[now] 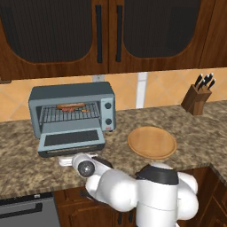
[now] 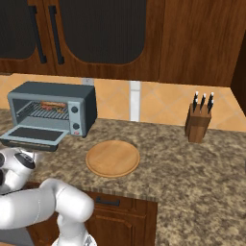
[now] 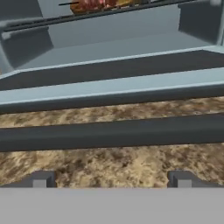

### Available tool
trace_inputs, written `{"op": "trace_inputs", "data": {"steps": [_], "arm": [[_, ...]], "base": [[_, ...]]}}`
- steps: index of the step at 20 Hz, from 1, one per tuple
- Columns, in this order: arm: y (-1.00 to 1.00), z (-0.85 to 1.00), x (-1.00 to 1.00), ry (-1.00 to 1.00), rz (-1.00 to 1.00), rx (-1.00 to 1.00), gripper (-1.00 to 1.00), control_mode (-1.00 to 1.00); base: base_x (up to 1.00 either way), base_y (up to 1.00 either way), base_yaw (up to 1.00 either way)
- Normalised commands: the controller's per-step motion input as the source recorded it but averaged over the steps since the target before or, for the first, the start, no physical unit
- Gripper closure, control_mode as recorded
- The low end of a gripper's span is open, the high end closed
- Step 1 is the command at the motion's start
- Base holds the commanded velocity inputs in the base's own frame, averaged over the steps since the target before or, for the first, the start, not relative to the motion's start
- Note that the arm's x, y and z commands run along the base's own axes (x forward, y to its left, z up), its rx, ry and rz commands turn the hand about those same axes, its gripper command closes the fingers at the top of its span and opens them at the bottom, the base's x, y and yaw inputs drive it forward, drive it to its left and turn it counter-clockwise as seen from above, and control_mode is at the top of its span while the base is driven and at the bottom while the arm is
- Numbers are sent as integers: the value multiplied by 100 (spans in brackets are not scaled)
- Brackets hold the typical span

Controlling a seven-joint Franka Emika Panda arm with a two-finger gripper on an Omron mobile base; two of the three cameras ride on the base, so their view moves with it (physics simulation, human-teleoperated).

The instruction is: Pick up the kebab skewer and baguette bread, and place them inside the toaster oven. Close the toaster oven door and start by setting the timer.

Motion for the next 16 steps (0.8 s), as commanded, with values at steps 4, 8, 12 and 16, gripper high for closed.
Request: {"op": "trace_inputs", "data": {"steps": [4,8,12,16], "arm": [[0,-21,25,0,0,-2,-100,-100],[0,-36,1,0,0,-3,-100,-100],[0,-4,24,0,0,0,-100,-100],[0,0,42,0,0,0,-100,-100]], "base": [[0,0,0],[0,0,0],[0,0,0],[0,0,0]]}}
